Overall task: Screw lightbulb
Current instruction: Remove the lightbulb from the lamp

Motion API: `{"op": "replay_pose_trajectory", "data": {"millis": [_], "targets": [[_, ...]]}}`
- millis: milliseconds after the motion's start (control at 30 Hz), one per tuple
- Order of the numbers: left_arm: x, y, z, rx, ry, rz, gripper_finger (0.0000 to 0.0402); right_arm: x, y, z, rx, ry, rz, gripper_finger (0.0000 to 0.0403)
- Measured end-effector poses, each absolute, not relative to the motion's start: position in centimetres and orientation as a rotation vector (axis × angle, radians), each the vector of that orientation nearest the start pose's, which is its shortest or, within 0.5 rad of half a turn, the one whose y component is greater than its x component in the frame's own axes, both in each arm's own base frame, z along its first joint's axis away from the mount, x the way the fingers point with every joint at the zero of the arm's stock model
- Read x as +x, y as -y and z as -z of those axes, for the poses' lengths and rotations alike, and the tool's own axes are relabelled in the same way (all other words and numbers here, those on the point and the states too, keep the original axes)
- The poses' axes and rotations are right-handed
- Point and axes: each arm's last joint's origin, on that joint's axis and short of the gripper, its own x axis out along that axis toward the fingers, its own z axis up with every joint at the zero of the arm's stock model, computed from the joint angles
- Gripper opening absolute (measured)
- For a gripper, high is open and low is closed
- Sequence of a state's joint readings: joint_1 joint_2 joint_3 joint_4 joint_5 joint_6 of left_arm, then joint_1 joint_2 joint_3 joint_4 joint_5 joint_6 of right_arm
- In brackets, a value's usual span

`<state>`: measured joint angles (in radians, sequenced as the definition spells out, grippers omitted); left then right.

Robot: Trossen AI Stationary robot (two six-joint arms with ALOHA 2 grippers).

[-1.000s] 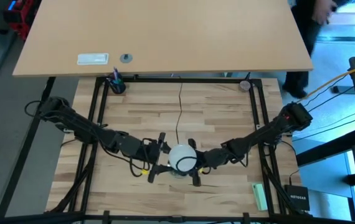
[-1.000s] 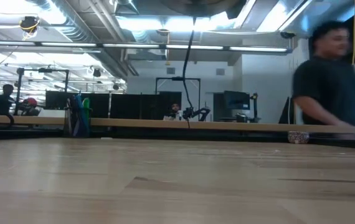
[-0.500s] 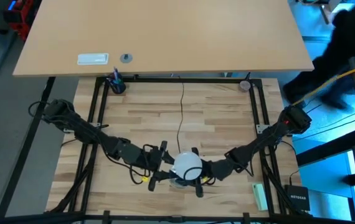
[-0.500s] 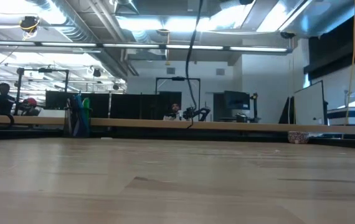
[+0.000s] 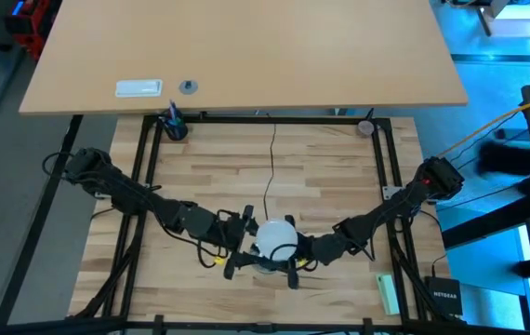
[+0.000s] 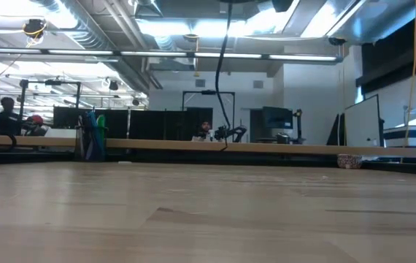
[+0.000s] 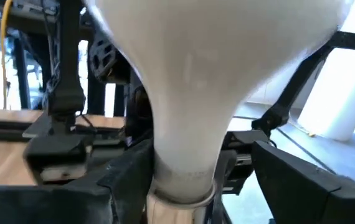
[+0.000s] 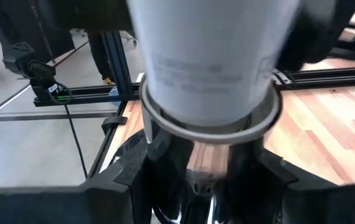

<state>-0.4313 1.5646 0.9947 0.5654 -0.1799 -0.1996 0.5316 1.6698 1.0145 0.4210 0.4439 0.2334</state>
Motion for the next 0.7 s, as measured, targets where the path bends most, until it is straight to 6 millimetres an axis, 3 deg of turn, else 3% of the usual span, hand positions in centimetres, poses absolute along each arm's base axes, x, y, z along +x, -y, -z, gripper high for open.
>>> {"op": "replay_pose_trajectory", "data": {"millis": [200, 433, 600, 700], "targets": [[32.3, 14.2, -28.5, -0.083, -0.021, 0.246, 0.0252, 32.8, -16.9, -24.2, 0.133, -0.224, -0.075, 0.0179], [32.6, 13.6, -28.8, 0.013, 0.029, 0.184, 0.0195, 33.3, -16.2, -24.4, 0.152, -0.239, -0.089, 0.0179], [32.6, 13.3, -28.7, 0.061, 0.014, 0.075, 0.0144, 33.7, -15.3, -24.6, 0.062, -0.292, 0.1, 0.0179], [32.5, 13.0, -28.8, 0.058, 0.016, -0.071, 0.0141, 33.8, -14.9, -25.1, 0.017, -0.294, 0.26, 0.0179]]}}
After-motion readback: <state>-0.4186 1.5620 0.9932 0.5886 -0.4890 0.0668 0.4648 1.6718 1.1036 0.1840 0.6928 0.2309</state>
